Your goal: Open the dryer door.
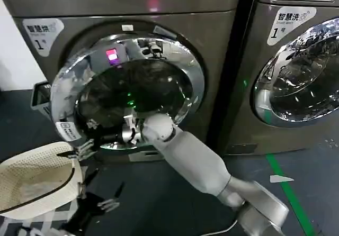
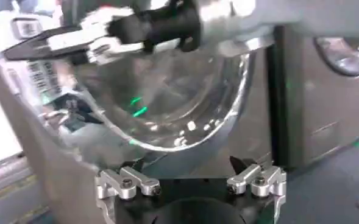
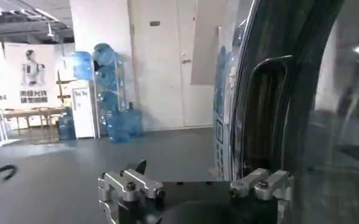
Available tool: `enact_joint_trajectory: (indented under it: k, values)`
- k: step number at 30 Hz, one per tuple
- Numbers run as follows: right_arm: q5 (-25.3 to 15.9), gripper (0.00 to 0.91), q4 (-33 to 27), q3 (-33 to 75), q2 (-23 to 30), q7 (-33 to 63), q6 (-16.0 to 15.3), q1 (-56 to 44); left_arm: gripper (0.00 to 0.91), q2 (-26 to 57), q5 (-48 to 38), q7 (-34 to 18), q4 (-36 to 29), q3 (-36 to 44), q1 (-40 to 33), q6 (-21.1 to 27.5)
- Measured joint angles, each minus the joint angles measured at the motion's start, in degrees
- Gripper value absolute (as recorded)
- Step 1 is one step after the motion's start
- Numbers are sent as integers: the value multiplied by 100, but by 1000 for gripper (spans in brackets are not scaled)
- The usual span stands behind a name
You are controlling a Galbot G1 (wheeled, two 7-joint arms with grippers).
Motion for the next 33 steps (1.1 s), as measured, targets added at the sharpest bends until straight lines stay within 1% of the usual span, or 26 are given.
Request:
enact_joint_trajectory:
  k: [7, 12, 22, 29, 33]
  values:
    - [2, 907, 91, 5, -123, -347, 28, -43, 907, 184, -716, -147, -39, -491, -214, 157]
    - [1, 907, 164, 55, -212, -575, 55, -105, 907, 279, -915, -251, -51, -700, -331, 171]
    - [-107, 907, 441, 109, -388, -697, 212, -257, 907, 407, -1110, -424, -171, -758, -485, 175]
    - [-160, 907, 601, 158, -504, -674, 313, -302, 907, 416, -1132, -501, -274, -614, -533, 156]
    - [-150, 907, 700, 168, -583, -677, 435, -347, 907, 398, -1130, -509, -334, -515, -536, 143]
